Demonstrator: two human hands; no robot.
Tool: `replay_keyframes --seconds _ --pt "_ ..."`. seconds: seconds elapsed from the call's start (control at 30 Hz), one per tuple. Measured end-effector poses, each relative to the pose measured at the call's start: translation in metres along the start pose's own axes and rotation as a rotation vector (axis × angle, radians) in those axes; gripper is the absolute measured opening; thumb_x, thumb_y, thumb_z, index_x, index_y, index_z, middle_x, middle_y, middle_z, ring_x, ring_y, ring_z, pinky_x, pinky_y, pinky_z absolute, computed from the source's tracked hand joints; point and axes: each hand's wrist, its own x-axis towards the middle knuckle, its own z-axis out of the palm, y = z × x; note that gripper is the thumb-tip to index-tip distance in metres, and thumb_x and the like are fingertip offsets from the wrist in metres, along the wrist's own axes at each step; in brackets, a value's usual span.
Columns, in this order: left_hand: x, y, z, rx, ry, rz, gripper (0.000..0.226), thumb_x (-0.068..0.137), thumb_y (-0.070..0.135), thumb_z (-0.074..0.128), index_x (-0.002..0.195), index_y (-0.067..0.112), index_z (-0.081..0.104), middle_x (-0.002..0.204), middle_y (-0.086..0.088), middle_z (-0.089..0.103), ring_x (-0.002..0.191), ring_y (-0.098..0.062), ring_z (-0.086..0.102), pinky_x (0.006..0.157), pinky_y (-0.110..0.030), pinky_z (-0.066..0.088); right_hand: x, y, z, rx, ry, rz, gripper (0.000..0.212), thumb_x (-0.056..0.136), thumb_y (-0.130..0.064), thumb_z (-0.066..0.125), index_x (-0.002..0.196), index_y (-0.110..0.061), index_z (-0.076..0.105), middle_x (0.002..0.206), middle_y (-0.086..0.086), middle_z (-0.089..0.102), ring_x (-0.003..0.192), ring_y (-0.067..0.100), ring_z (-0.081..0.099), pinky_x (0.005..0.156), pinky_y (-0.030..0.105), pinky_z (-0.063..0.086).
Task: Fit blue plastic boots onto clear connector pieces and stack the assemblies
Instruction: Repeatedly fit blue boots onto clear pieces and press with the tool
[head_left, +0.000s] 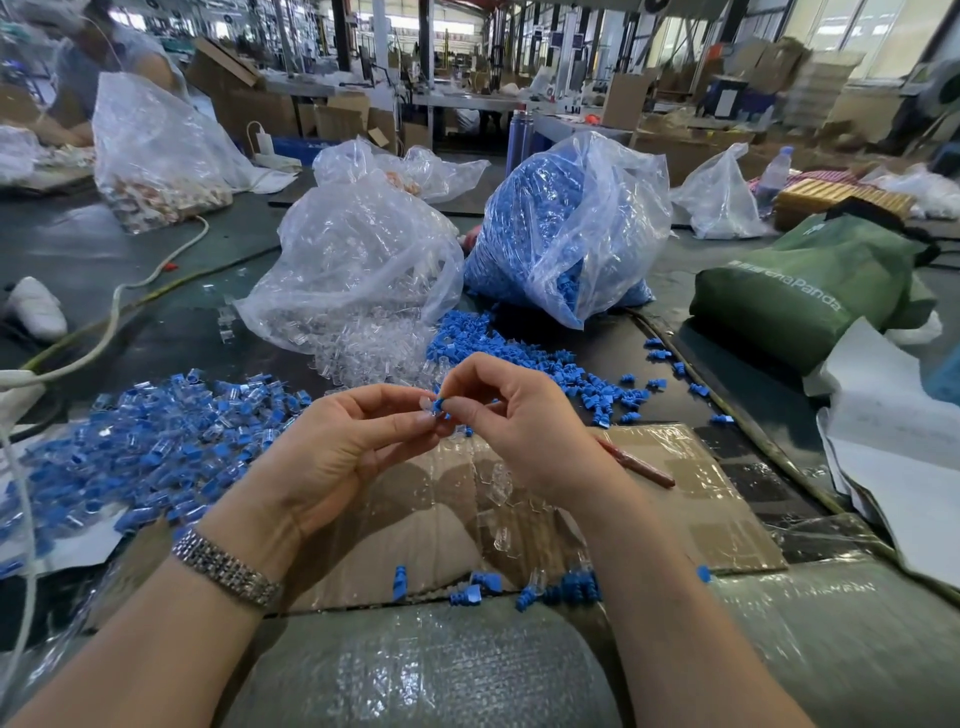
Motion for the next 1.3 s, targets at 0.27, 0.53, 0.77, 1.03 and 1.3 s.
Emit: replay_keyframes --seconds 0.27,0.53,0.77,1.03,1.3 --pt "-0.001 0.000 -0.001 0.060 -0.006 0.032 0.020 0.073 -0.004 0.073 0.091 0.000 0.079 0.100 -0.025 0.075 0.090 -0.028 0.077 0.074 -0.025 0.061 0.000 0.004 -0.003 0.019 0.000 0.046 0.008 0.095 -0.023 0.072 0.101 -0.021 0.067 0.086 -0.007 0.068 0.081 0.005 0.064 0.076 0.023 0.052" --pt "0.001 -0.001 -0.002 -0.010 0.029 0.046 0.019 0.074 -0.005 0.070 0.091 -0.004 0.076 0.098 -0.029 0.073 0.090 -0.032 0.076 0.075 -0.026 0.061 -0.003 0.031 -0.029 -0.851 0.056 0.743 0.056 0.094 -0.056 0.061 0.129 -0.012 0.055 0.137 0.013 0.048 0.130 0.033 0.043 0.108 0.053 0.039" --pt "0.000 0.001 0.000 -0.001 0.062 0.056 0.027 0.073 -0.005 0.070 0.099 -0.008 0.069 0.097 -0.028 0.073 0.089 -0.031 0.076 0.075 -0.026 0.062 -0.004 0.025 -0.024 -0.869 -0.018 0.653 0.031 0.091 -0.038 0.066 0.083 -0.013 0.050 0.110 0.014 0.062 0.105 0.032 0.058 0.087 0.043 0.050" --pt "0.001 0.002 -0.003 -0.025 0.087 0.087 0.016 0.073 0.000 0.073 0.085 0.008 0.081 0.101 -0.022 0.075 0.091 -0.028 0.076 0.074 -0.027 0.062 -0.003 0.016 -0.030 -0.842 0.093 0.567 0.025 0.099 -0.028 0.055 0.085 -0.012 0.043 0.095 0.003 0.046 0.083 0.024 0.048 0.067 0.032 0.034" --pt "0.003 0.005 -0.009 -0.080 0.084 0.103 0.018 0.075 0.006 0.074 0.090 0.014 0.081 0.106 -0.012 0.076 0.097 -0.019 0.074 0.074 -0.026 0.060 -0.009 -0.030 -0.039 -0.362 -0.182 0.484 0.032 0.104 -0.033 0.054 0.088 -0.007 0.065 0.091 0.013 0.075 0.087 0.034 0.070 0.080 0.046 0.055"
